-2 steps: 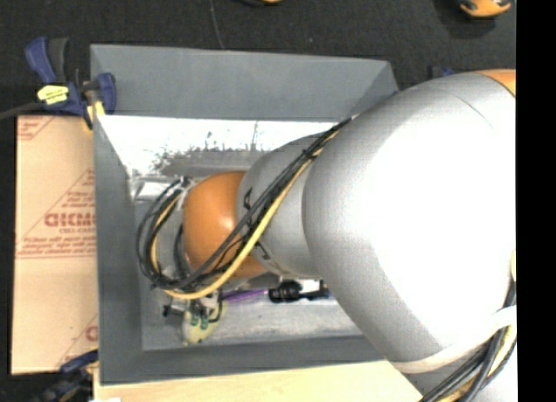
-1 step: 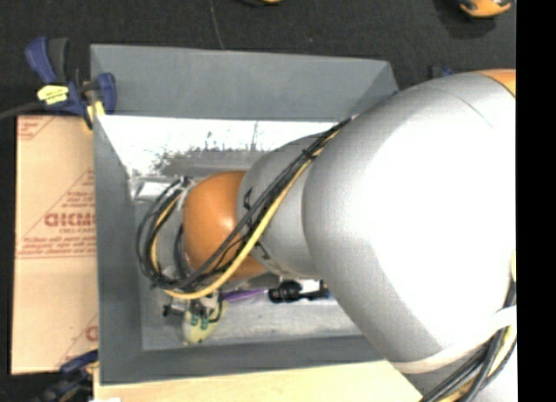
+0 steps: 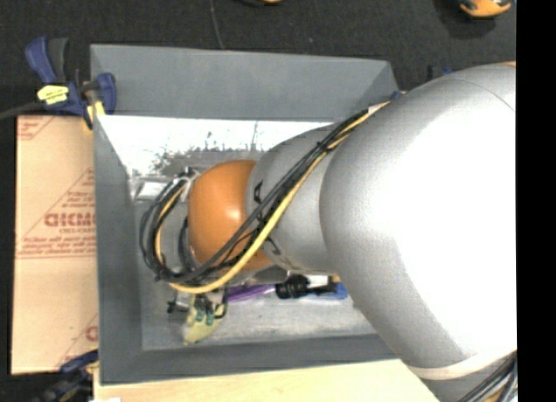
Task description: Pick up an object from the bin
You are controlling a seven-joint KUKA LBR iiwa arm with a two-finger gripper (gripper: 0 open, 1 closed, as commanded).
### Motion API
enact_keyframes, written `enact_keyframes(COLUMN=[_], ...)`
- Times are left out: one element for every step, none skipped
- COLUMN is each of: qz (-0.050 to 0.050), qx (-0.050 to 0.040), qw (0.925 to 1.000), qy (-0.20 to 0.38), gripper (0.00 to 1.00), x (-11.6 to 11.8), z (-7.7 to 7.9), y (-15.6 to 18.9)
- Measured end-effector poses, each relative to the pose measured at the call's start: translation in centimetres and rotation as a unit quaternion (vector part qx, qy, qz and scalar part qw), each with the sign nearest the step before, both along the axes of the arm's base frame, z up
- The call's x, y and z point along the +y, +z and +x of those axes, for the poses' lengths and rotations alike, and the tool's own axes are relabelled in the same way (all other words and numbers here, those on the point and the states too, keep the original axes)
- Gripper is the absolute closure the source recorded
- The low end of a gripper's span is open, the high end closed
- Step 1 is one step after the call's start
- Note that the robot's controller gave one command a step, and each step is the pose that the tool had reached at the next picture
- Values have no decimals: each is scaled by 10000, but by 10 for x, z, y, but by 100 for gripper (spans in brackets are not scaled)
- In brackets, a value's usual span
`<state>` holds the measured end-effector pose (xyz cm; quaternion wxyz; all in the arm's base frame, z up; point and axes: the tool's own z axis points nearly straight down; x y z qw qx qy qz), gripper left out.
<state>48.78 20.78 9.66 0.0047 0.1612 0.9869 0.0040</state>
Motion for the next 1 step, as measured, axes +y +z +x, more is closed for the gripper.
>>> enact_keyframes(qz=[16], qx=[-46], qw=[10000], qy=[16], gripper=[100], x=[1], z=[3], y=[44])
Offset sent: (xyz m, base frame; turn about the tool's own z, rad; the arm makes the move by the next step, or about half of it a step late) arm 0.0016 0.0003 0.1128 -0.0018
